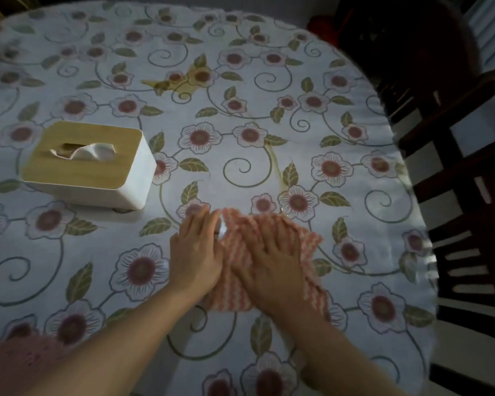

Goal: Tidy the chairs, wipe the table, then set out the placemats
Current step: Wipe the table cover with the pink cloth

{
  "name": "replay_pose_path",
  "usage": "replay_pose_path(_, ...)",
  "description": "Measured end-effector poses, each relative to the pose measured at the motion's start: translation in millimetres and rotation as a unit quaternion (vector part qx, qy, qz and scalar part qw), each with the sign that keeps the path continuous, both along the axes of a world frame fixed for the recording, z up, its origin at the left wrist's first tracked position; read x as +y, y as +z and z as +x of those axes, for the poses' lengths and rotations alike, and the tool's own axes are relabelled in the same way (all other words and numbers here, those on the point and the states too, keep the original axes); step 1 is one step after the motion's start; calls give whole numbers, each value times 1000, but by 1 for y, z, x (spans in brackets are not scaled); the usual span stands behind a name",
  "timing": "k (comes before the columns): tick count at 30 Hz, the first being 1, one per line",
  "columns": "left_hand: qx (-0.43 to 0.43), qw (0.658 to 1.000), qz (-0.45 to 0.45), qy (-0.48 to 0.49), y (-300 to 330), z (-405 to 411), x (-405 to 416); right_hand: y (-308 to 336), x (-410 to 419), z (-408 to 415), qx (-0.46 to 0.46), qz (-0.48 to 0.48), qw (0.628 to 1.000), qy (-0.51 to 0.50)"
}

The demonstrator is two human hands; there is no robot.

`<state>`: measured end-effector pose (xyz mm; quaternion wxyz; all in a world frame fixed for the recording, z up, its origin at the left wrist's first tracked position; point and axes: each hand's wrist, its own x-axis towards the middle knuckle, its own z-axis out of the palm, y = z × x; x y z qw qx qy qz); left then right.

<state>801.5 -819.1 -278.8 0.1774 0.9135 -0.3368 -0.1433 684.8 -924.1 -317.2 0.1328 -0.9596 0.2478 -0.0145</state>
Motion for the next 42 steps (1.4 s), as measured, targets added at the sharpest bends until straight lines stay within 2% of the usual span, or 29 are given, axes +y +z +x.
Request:
replay_pose_path(4,2,1000,7,-4,-10,15,-19,-7,-93,-6,71,-38,983,-162)
replay_pose_path(6,-3,1000,17,-1,-14,26,-28,-8,-122,5,67,-35,977,-198)
replay_pose_path(9,-12,999,33,3,-19,37,-35,1,-118,27,59,2,971,-230)
replay_pose_path(10,-13,999,30,8,-19,37,-35,3,-106,31,61,12,977,-204)
replay_pose_path(12,-5,1000,8,26,-19,36,-36,3,-67,31,43,-16,996,-77)
replay_pose_path(14,12,999,-9,47,-19,33,-40,1,-25,15,26,0,999,26)
replay_pose_path(16,22,998,-4,62,-20,31,-46,-1,-6,-5,30,33,996,74)
replay_pose_path(18,12,998,6,64,-21,27,-47,3,-26,-18,35,18,997,72)
replay_pose_path(21,-21,998,22,60,-28,21,-46,-3,-105,-24,49,-55,995,-63)
replay_pose_path(23,-27,997,34,60,-30,20,-45,-5,-160,-23,58,-59,983,-164)
replay_pose_path(25,-22,997,42,56,-30,21,-46,-8,-199,-22,77,-36,972,-219)
replay_pose_path(27,-19,997,53,48,-28,21,-44,-7,-200,-20,77,-39,967,-238)
replay_pose_path(29,-17,997,56,43,-24,15,-42,-3,-163,-21,70,-51,975,-203)
replay_pose_path(31,-13,997,55,44,-20,6,-38,2,-99,-30,54,-1,990,-129)
replay_pose_path(33,-10,997,65,35,-17,-9,-32,5,-29,-60,40,2,999,-3)
replay_pose_path(35,-3,997,74,24,-14,-23,-25,2,22,-102,45,-45,988,143)
replay_pose_path(37,-2,997,76,5,-13,-36,-15,1,22,-133,58,-29,980,190)
replay_pose_path(38,-4,997,72,-3,-13,-42,-9,0,9,-143,50,-30,986,157)
replay_pose_path(40,-8,998,65,-16,-12,-53,4,-3,-24,-153,52,-26,998,11)
replay_pose_path(42,-13,998,61,-29,-12,-61,17,0,-54,-156,90,-5,986,-139)
